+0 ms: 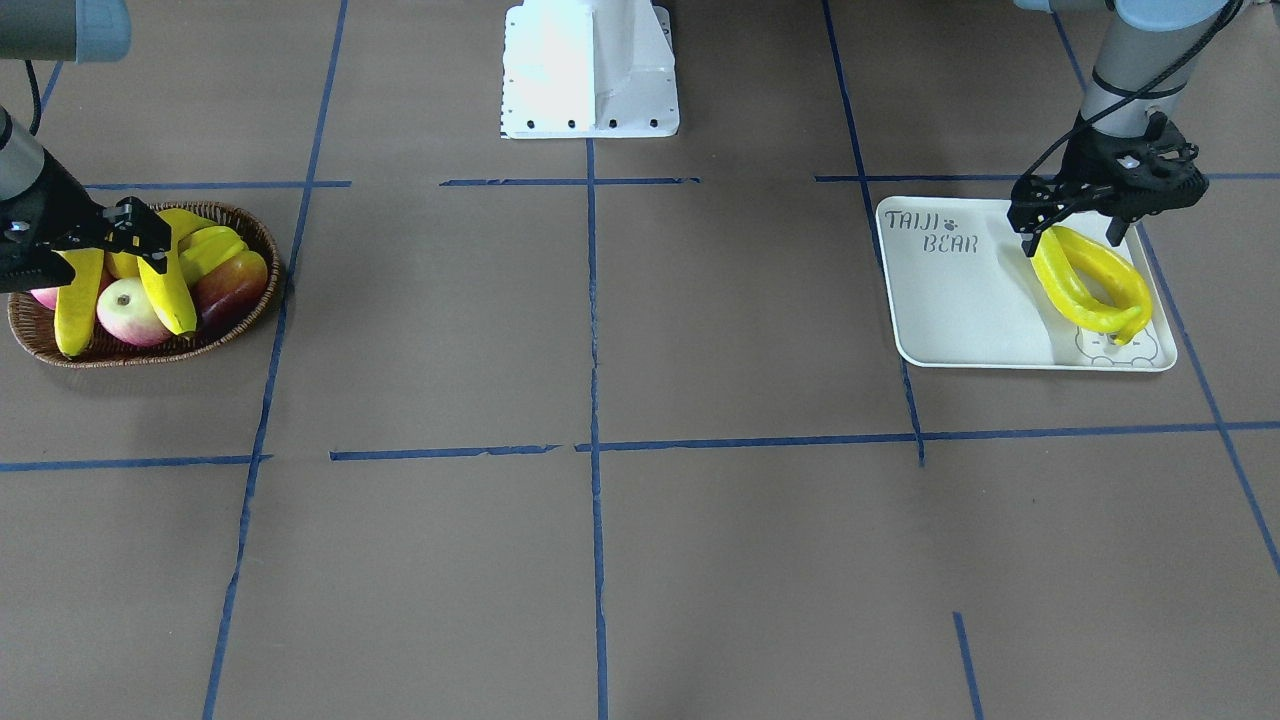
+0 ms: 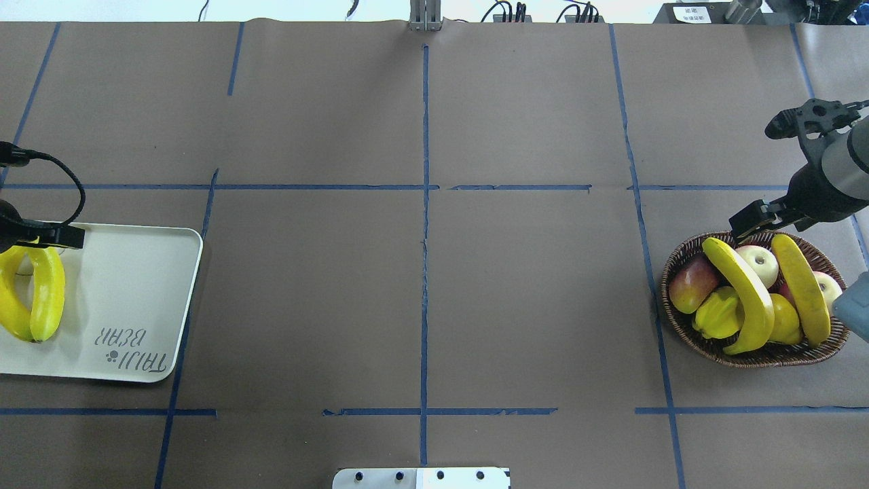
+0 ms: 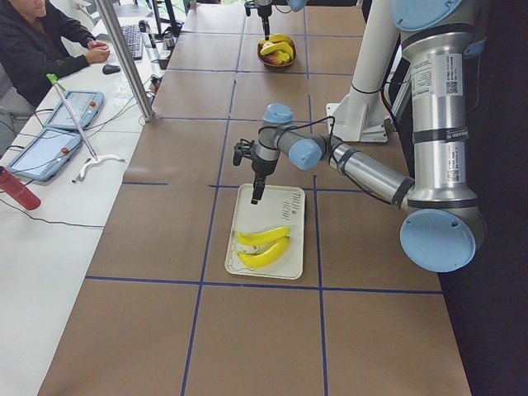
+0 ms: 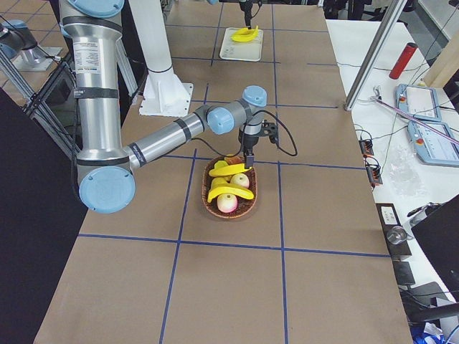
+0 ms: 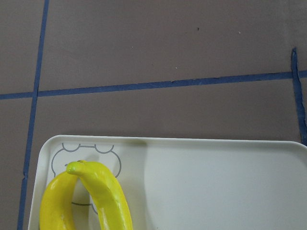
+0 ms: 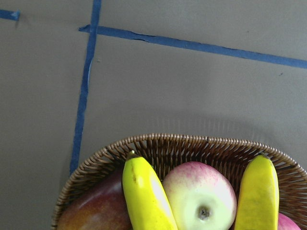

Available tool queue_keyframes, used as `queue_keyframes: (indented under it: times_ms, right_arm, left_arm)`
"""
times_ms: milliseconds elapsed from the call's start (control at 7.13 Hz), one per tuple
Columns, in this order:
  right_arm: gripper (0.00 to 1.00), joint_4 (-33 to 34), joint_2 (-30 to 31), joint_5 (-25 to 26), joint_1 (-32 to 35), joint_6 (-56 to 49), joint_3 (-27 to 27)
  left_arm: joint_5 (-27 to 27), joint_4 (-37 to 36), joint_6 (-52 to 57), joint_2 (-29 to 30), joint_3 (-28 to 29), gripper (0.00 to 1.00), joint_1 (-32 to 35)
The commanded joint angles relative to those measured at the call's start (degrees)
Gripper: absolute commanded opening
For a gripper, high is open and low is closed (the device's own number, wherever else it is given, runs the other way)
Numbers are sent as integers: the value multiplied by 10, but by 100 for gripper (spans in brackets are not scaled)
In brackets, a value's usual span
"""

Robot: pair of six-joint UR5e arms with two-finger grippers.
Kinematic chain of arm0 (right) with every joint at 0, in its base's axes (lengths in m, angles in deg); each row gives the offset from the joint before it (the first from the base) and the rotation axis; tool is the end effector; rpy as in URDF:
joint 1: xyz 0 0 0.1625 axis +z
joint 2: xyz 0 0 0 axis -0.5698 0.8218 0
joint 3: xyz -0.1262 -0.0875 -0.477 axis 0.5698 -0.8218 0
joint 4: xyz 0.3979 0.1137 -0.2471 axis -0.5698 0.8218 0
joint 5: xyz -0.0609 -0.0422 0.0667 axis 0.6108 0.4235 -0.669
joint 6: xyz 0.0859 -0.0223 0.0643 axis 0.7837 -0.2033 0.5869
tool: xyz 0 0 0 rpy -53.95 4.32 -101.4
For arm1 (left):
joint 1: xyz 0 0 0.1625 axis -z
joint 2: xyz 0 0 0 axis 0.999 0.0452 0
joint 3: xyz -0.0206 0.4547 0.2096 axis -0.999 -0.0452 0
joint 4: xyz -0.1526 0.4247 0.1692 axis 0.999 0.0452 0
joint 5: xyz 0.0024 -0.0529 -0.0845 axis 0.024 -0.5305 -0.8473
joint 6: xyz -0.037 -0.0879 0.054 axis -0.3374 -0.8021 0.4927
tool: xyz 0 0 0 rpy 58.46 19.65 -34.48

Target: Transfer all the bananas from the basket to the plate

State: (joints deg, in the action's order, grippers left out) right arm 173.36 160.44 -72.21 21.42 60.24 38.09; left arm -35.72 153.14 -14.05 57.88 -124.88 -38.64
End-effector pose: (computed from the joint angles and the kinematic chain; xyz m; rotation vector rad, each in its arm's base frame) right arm -0.2525 -0.5048 0.5105 -0.0007 -0.7025 -0.1593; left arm 0.2490 -0.4467 0.5026 0.2441 0.5832 -0.0761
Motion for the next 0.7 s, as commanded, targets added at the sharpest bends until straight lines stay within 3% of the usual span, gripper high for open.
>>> queue_keyframes:
  times_ms: [0, 561]
  right_arm:
    - [100, -10, 0, -5, -17, -2, -22]
    - [96, -10, 0, -7, -50, -4, -40]
  left_arm:
    - [-4, -2, -3, 1, -8, 100, 0]
    - [-11, -1, -4, 4, -8, 100, 1]
